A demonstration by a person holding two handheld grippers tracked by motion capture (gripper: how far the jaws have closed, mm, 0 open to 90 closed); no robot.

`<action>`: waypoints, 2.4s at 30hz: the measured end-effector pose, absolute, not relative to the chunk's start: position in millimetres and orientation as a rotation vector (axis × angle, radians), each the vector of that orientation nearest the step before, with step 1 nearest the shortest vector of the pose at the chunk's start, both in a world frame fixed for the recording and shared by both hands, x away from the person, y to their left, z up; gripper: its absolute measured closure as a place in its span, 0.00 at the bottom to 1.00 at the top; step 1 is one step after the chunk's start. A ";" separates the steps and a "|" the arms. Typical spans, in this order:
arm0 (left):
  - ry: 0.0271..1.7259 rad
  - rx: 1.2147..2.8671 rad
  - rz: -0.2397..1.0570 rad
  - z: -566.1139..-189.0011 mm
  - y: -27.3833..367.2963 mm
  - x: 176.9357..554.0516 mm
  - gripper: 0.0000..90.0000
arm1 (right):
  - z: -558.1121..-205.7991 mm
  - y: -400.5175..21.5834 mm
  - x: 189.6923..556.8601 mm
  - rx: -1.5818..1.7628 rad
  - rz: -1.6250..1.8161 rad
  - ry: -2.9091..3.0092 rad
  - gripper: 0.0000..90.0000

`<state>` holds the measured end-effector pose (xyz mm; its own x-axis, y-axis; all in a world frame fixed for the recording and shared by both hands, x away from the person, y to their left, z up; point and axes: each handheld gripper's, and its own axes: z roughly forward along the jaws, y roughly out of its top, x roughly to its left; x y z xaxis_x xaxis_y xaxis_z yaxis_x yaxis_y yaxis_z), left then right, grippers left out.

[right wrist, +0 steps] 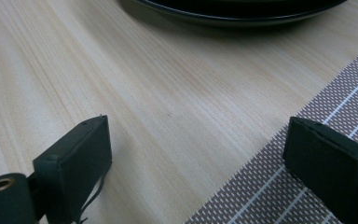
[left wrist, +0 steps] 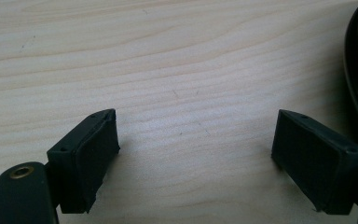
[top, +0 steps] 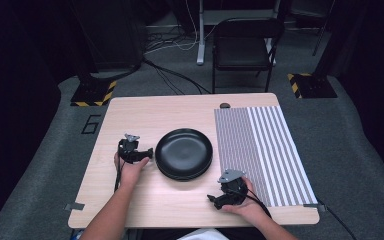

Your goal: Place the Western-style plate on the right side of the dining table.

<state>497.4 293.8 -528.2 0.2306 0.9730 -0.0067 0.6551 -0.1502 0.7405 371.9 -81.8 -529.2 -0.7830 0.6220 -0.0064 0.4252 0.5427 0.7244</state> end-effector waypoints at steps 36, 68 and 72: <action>1.487 1.854 0.678 -527.5 296.3 494.5 0.32 | -527.7 -85.1 371.0 0.942 1.095 2.432 0.31; 1.422 1.763 0.420 -486.3 295.1 469.5 0.60 | -502.7 -88.1 382.9 1.096 1.085 2.427 0.56; 1.418 1.777 0.372 -485.9 290.2 468.0 0.63 | -500.9 -89.1 383.3 1.095 1.076 2.420 0.55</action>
